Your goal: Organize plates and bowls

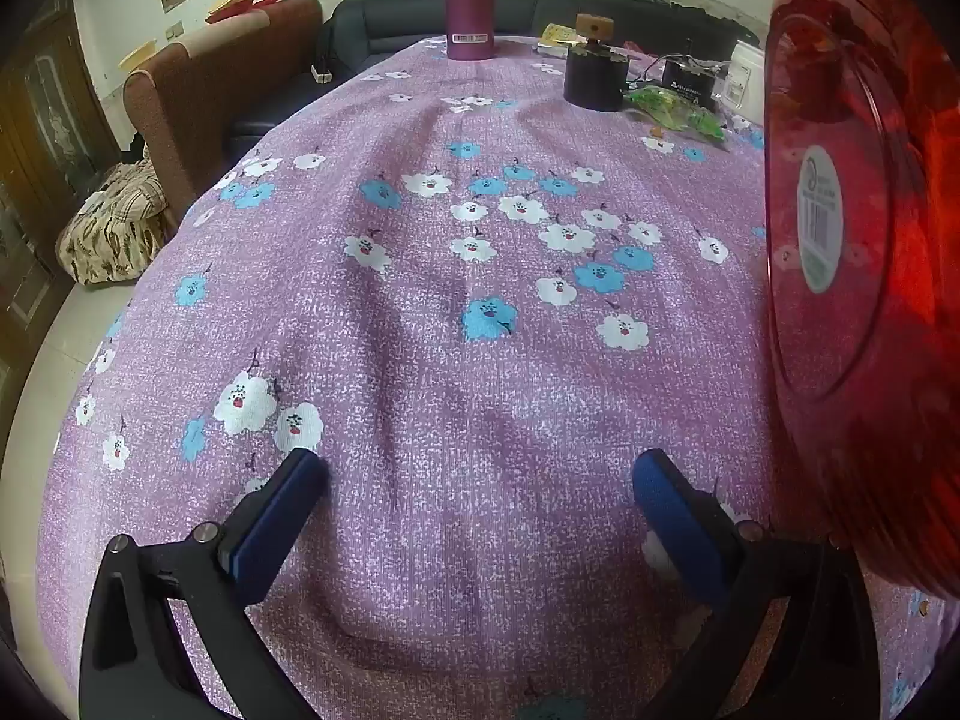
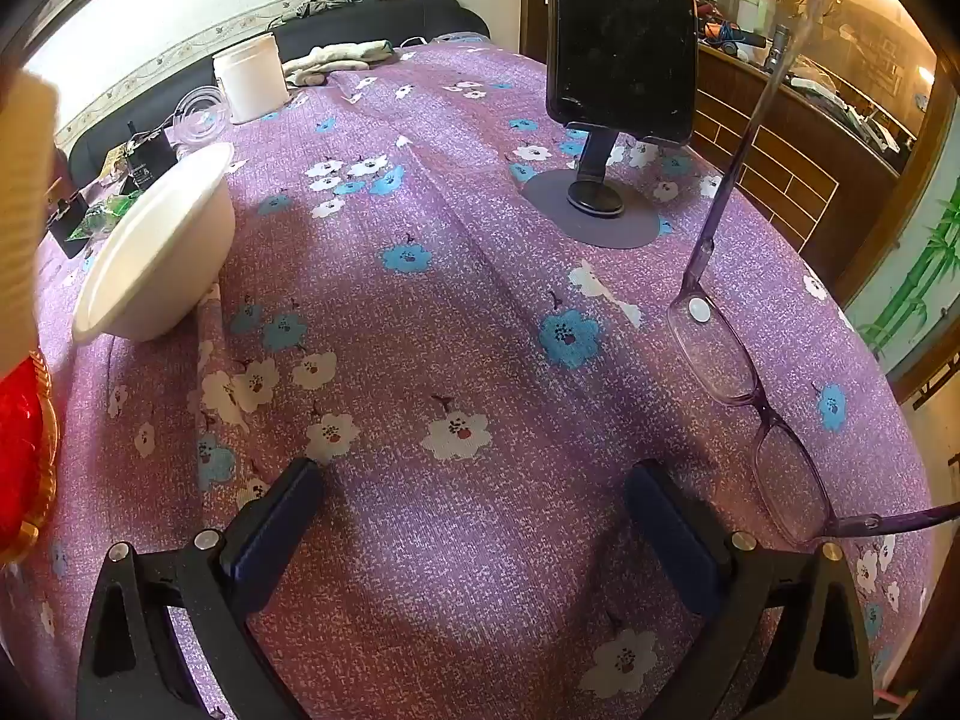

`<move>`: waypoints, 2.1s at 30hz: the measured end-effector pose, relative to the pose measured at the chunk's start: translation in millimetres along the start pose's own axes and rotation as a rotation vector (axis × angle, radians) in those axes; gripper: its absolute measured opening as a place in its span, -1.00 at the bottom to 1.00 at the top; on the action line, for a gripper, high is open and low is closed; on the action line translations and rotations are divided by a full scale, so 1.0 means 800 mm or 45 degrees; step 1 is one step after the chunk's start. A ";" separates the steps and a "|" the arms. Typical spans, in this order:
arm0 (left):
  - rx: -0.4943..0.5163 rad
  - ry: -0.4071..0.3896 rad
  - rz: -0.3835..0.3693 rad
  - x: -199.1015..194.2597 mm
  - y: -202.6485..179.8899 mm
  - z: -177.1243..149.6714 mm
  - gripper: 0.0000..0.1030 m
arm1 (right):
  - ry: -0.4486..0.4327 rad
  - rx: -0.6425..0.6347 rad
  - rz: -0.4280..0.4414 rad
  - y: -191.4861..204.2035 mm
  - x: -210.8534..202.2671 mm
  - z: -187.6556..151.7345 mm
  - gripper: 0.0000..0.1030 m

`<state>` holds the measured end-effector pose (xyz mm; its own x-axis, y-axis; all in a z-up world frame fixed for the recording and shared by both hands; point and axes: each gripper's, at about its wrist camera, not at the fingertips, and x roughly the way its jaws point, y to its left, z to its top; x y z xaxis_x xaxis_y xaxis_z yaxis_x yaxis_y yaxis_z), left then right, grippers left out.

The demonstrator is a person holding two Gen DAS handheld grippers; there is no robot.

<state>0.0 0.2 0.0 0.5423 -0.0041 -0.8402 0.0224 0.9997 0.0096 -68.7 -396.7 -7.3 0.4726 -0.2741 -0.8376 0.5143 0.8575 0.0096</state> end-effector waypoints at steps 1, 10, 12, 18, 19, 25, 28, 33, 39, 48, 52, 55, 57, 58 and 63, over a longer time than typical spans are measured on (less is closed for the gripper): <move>0.000 0.000 0.001 0.000 0.000 0.000 1.00 | 0.009 -0.003 -0.004 0.000 0.000 0.000 0.99; 0.003 0.000 0.005 0.000 0.000 0.000 1.00 | 0.010 -0.003 -0.001 0.001 0.002 0.001 0.98; 0.003 0.000 0.005 0.000 0.000 0.000 1.00 | 0.010 -0.003 -0.001 0.001 0.004 0.001 0.99; 0.003 0.001 0.006 0.000 -0.002 0.000 1.00 | 0.006 -0.002 -0.001 0.001 -0.001 0.000 0.98; 0.003 0.000 0.006 0.000 -0.002 0.000 1.00 | 0.006 -0.002 -0.001 0.001 -0.001 0.000 0.99; 0.003 0.000 0.005 0.000 -0.002 0.000 1.00 | 0.006 -0.001 -0.001 0.001 0.000 0.000 0.99; 0.003 0.000 0.005 0.000 -0.002 0.000 1.00 | 0.006 -0.001 0.000 0.001 -0.001 0.000 0.99; 0.003 0.000 0.005 0.000 -0.002 0.000 1.00 | 0.005 -0.001 0.000 0.001 0.000 0.000 0.99; 0.003 0.000 0.005 0.000 -0.002 0.000 1.00 | 0.005 -0.001 0.000 0.001 0.000 0.000 0.99; 0.003 0.001 0.005 0.000 -0.002 0.000 1.00 | 0.004 -0.001 0.000 0.001 0.000 0.000 0.98; 0.003 0.001 0.005 0.000 -0.002 0.000 1.00 | 0.005 -0.001 0.000 0.001 0.000 0.000 0.99; 0.003 0.001 0.005 0.000 -0.002 0.000 1.00 | 0.004 -0.001 0.000 0.001 0.000 0.000 0.99; 0.003 0.001 0.005 0.000 -0.002 0.000 1.00 | 0.004 0.000 0.000 0.001 0.001 0.000 0.99; 0.003 0.001 0.005 0.000 -0.002 0.000 1.00 | 0.004 0.000 0.000 0.001 0.001 0.000 0.99; 0.003 0.001 0.005 0.000 -0.002 0.000 1.00 | 0.004 0.000 0.000 0.001 0.001 0.000 0.99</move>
<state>-0.2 -1.2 -0.1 0.5419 -0.0004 -0.8405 0.0221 0.9997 0.0139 -68.2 -396.3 -7.8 0.4703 -0.2724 -0.8394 0.5140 0.8577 0.0096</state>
